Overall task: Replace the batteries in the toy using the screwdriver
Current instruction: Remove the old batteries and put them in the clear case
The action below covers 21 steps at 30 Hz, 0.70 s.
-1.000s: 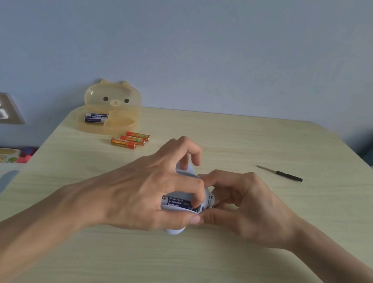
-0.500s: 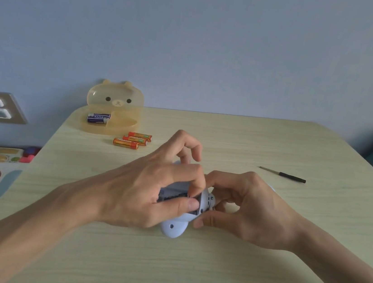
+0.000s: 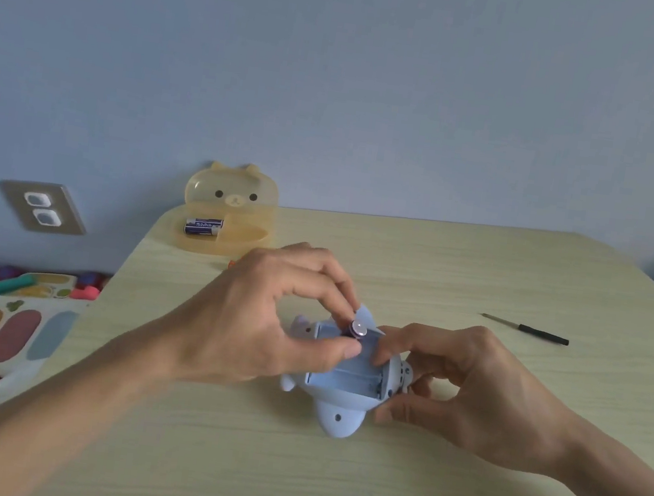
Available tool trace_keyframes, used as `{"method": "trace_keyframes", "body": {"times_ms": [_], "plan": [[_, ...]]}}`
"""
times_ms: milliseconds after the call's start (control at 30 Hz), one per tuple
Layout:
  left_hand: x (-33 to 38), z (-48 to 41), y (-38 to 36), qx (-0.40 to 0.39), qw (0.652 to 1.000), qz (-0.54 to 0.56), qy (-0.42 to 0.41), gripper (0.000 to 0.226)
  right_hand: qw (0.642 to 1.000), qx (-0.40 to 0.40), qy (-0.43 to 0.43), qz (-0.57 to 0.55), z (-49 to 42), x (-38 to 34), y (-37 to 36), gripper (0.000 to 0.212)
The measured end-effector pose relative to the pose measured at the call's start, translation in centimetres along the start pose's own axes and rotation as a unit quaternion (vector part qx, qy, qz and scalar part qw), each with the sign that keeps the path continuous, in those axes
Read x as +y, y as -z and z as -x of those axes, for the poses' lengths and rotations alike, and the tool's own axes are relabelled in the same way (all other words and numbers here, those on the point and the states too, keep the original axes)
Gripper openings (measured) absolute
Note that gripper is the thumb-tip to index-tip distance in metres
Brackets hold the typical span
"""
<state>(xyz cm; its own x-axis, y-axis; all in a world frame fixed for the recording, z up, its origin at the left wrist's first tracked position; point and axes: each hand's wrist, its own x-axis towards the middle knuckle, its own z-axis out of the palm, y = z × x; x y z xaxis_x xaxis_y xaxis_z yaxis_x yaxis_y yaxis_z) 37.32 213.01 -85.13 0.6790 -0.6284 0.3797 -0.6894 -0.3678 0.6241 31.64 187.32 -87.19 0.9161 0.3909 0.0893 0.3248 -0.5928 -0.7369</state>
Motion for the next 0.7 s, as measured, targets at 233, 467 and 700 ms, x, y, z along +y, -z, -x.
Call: {"method": "trace_keyframes", "body": {"times_ms": [233,467,700], "plan": [[-4.8,-0.9,6.2,0.146,0.982,-0.046,0.107,0.021,1.0,0.004,-0.022,-0.001,0.2,-0.3,0.1,0.035],[-12.3,-0.1,9.4,0.174,0.938,-0.237,0.182,0.016,0.999,-0.008,-0.037,-0.004,0.1,-0.9,0.1,0.039],[-16.1,0.2,8.7,0.132,0.931,-0.312,0.134,0.018,0.999,-0.021,-0.042,-0.017,0.1,-0.7,0.2,0.052]]}}
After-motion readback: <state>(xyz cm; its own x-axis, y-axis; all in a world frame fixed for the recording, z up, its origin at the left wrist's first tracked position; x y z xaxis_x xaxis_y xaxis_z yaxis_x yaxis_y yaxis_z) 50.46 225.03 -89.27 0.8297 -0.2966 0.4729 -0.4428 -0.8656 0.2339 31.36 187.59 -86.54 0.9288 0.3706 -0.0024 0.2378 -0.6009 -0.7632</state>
